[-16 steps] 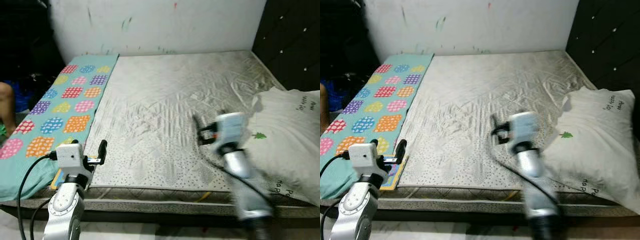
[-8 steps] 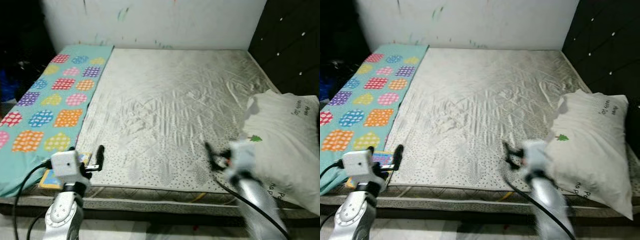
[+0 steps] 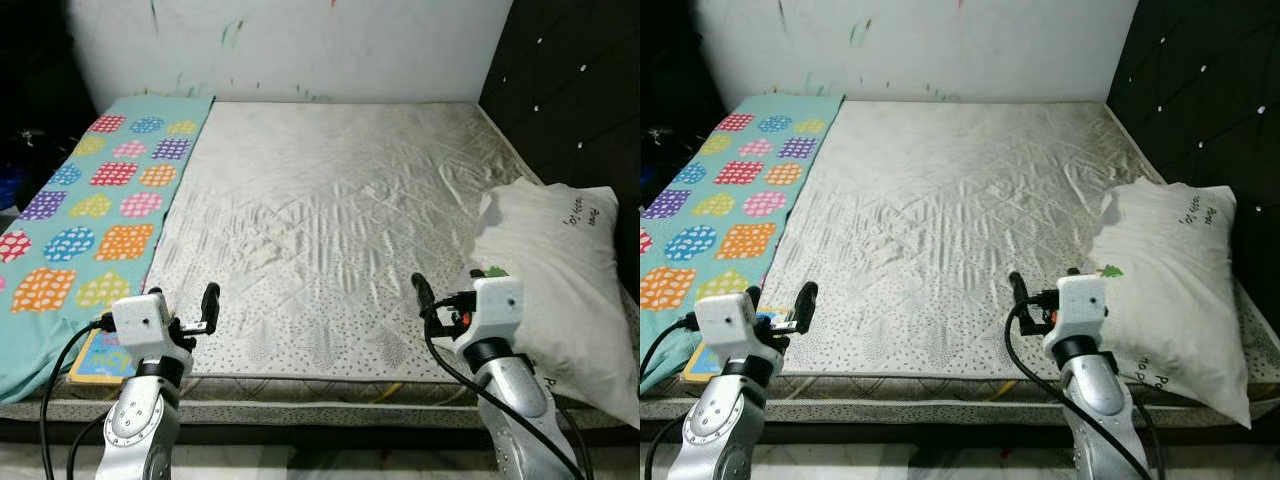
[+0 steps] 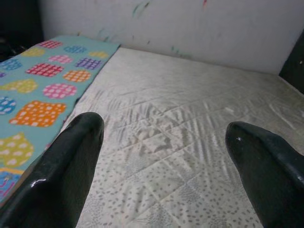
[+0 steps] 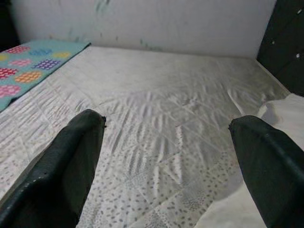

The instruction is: Clean up the room

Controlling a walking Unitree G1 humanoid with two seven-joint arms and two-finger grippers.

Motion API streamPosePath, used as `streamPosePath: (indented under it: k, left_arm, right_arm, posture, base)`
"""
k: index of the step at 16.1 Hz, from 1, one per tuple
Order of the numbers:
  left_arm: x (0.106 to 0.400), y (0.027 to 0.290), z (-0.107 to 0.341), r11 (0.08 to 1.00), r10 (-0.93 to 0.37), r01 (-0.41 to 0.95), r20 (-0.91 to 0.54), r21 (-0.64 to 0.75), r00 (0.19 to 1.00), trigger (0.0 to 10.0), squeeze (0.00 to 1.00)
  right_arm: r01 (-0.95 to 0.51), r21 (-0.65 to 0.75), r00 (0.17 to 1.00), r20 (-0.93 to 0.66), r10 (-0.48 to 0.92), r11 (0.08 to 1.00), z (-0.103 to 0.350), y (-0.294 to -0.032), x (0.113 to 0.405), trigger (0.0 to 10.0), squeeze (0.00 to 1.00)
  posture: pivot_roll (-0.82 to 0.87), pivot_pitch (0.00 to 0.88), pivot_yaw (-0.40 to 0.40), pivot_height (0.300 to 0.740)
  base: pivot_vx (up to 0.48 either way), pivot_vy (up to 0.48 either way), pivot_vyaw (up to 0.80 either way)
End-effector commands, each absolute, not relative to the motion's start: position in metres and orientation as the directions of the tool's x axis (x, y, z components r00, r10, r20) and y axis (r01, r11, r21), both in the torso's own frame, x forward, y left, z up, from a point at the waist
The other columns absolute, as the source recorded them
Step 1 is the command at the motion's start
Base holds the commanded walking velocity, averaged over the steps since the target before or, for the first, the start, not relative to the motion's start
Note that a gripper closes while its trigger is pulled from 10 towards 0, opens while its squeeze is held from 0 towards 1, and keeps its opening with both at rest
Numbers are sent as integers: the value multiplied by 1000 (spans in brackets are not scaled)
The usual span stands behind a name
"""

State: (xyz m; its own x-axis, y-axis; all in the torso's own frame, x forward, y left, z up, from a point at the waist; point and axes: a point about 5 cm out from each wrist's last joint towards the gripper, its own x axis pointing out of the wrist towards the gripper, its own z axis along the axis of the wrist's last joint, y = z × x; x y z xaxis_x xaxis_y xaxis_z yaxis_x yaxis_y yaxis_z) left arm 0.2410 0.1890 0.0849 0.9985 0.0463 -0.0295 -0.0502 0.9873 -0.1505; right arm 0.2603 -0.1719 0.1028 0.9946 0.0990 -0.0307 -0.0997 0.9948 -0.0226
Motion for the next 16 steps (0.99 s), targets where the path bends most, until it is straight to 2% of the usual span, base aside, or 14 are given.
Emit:
streamPosePath:
  k: [1,14,16]
  left_arm:
    - [240,191,83,988,57,-63,-45,-144,997,10000,0]
    - [238,195,79,985,79,-88,-67,-146,995,10000,0]
    - [241,193,80,986,72,-81,-64,-148,995,10000,0]
  right_arm:
    - [-107,-17,993,-50,106,994,100,-170,260,10000,0]
    - [-82,11,995,-55,83,997,94,-169,266,10000,0]
    - [-94,9,994,-52,95,995,95,-165,269,10000,0]
  posture:
    - [-113,13,-8,740]
    - [-87,0,-4,740]
    - [-84,0,-5,740]
  base:
    - [0,0,0]
    - [0,0,0]
    - [0,0,-616]
